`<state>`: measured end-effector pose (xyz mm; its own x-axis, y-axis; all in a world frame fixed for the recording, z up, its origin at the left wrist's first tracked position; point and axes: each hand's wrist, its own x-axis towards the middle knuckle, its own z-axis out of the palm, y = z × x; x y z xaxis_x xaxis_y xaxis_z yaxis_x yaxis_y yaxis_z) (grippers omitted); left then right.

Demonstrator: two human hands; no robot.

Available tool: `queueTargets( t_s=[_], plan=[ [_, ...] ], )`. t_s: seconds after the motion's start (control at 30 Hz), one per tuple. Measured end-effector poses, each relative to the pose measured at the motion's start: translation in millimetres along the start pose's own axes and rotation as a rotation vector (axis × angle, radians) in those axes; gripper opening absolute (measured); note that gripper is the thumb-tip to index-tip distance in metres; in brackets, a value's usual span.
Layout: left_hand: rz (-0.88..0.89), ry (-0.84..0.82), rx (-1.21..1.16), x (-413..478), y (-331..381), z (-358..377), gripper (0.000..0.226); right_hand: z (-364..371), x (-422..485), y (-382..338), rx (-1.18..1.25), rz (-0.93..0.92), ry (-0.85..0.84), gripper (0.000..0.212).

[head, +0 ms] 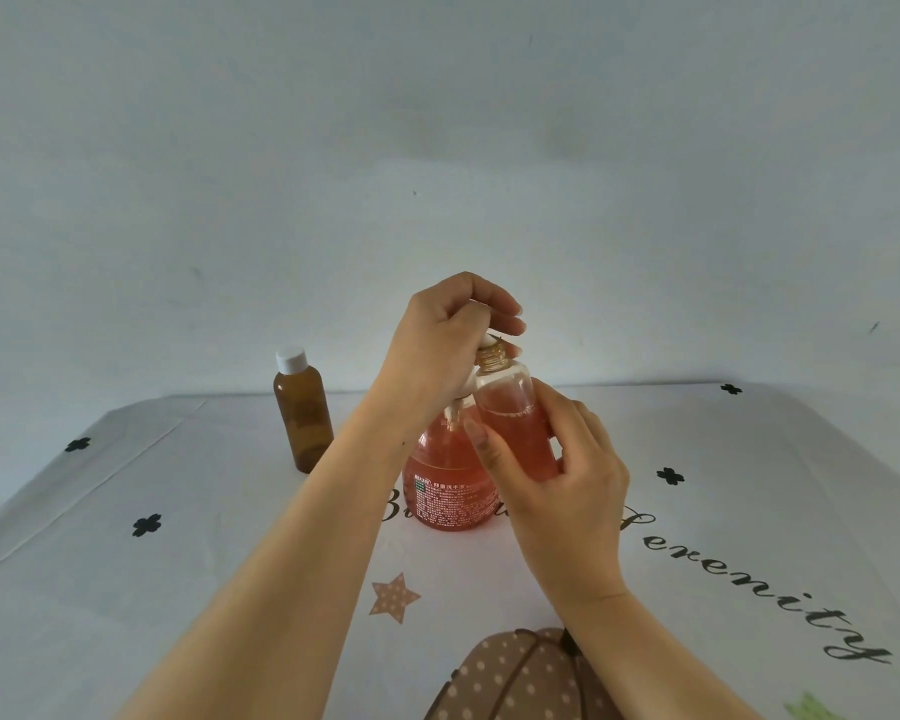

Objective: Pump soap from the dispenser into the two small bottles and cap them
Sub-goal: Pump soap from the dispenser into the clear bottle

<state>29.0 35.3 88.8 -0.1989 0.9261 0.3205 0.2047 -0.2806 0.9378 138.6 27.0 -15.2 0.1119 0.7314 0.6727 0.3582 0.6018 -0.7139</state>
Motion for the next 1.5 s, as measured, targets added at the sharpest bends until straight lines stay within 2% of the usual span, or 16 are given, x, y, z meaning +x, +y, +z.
queueTargets(
  t_s=[0.3,0.57,0.73,0.83,1.5],
  plan=[
    [-0.003,-0.102,0.194,0.7,-5.2,-3.8,0.041,-1.5,-2.6,3.3,-0.023,0.014,-0.010,0.057],
    [-0.002,-0.070,0.226,0.2,-3.9,-4.3,0.038,-1.9,-2.0,3.5,-0.043,0.007,-0.009,0.059],
    [-0.033,0.030,0.071,1.3,-0.9,-2.2,0.025,-1.3,0.2,1.5,-0.028,0.008,0.013,0.058],
    [-0.033,0.034,0.009,2.8,1.0,-2.7,0.023,-1.7,0.5,1.4,-0.026,-0.010,0.030,0.058],
    [-0.071,0.072,0.013,2.7,4.3,-2.3,0.022,-1.2,-1.4,0.6,-0.032,-0.001,0.010,0.058]
  ],
)
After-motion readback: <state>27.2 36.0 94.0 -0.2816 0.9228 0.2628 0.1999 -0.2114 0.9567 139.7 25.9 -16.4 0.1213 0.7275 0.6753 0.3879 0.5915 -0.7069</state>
